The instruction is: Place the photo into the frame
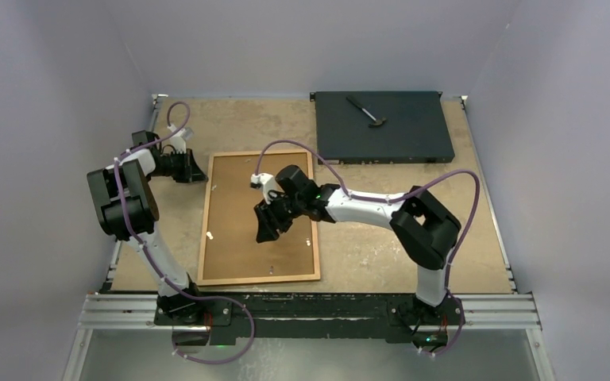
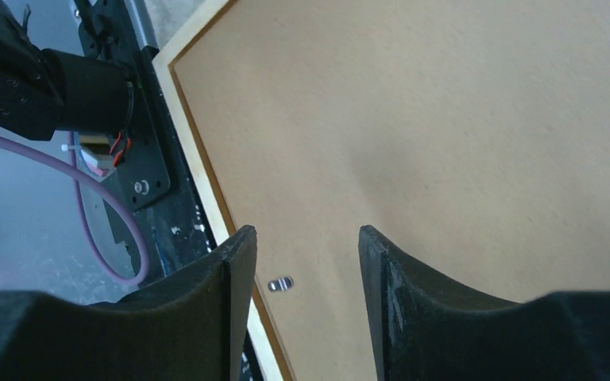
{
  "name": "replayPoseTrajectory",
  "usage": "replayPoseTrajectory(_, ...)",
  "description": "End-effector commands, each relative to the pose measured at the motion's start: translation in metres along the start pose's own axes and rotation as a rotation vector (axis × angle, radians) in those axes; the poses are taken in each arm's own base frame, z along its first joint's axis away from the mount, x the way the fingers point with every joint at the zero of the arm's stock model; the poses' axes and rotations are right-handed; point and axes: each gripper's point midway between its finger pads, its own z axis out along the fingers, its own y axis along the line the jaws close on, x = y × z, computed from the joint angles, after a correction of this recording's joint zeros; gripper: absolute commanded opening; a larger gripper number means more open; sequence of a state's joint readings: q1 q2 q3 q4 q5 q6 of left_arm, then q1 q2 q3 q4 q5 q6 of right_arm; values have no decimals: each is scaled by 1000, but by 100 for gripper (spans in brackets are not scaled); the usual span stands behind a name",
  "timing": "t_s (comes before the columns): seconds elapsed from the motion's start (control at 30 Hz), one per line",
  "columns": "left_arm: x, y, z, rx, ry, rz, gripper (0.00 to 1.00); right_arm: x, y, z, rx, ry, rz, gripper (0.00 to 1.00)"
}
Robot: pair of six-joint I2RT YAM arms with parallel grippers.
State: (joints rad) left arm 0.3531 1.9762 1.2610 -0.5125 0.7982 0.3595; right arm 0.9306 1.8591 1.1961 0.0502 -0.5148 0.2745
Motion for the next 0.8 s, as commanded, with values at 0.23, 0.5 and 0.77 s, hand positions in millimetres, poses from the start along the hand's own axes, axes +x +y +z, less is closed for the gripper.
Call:
replayPoseTrajectory(0.23, 60, 14, 4, -87, 182, -66, 0, 35, 30, 7, -60, 157, -138, 46)
replayPoseTrajectory(0.5, 59, 20, 5, -115, 180, -58, 0, 64, 50, 7, -143, 236, -168, 56)
replayPoseTrajectory(0.77, 59, 21, 6, -119, 174, -54, 0, 76, 63, 13, -200, 262, -208, 56)
